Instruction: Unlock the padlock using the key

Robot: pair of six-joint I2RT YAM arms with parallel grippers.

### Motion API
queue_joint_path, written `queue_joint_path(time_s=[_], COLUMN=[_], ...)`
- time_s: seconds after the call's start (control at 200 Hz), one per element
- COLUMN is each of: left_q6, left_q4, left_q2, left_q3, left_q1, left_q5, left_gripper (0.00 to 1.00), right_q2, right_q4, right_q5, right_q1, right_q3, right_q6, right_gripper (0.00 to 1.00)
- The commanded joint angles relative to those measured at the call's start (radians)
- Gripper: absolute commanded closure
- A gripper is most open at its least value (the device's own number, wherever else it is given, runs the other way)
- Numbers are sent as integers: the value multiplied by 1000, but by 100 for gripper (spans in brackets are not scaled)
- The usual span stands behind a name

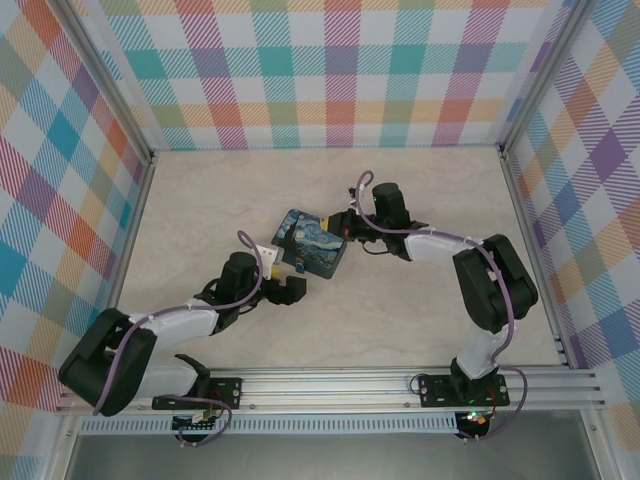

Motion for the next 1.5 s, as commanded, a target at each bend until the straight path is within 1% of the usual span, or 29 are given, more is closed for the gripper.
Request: queue_joint_path(time_s=[0.0, 0.13, 0.33, 0.47, 0.585, 0.8, 0.97, 1.215, 1.395, 1.495], left_q6=[32, 34, 38, 41, 50, 78, 101, 42, 0, -9], left_q4=[116, 158, 228, 287, 307, 366, 374, 374, 375, 373], left_q2=[53, 105, 202, 261, 299, 337, 374, 430, 447, 456], left_q3=[18, 25, 29, 35, 55, 50, 63, 97, 109, 116], left_q1=[23, 28, 31, 38, 47, 63, 67, 67, 64, 58], left_q5=[71, 87, 92, 95, 99, 83, 114, 205, 213, 206], left_gripper=[9, 10, 14, 15, 17, 19, 24, 36, 47, 50], right_q2=[24, 37, 83, 87, 90, 92, 90, 87, 81, 81], right_q4=[-66, -103, -100, -180, -223, -239, -259, -267, -267, -265], right_q5=[21, 46, 49, 99, 125, 133, 143, 144, 147, 146], right_q1=[13, 18, 27, 43, 50, 63, 70, 75, 76, 77], right_q3=[36, 48, 48, 62, 68, 76, 88, 92, 90, 91], right_q6=[-13, -24, -10, -45, -64, -83, -101, -114, -117, -116], right_gripper=[98, 97, 97, 97, 97, 97, 97, 97, 97, 97])
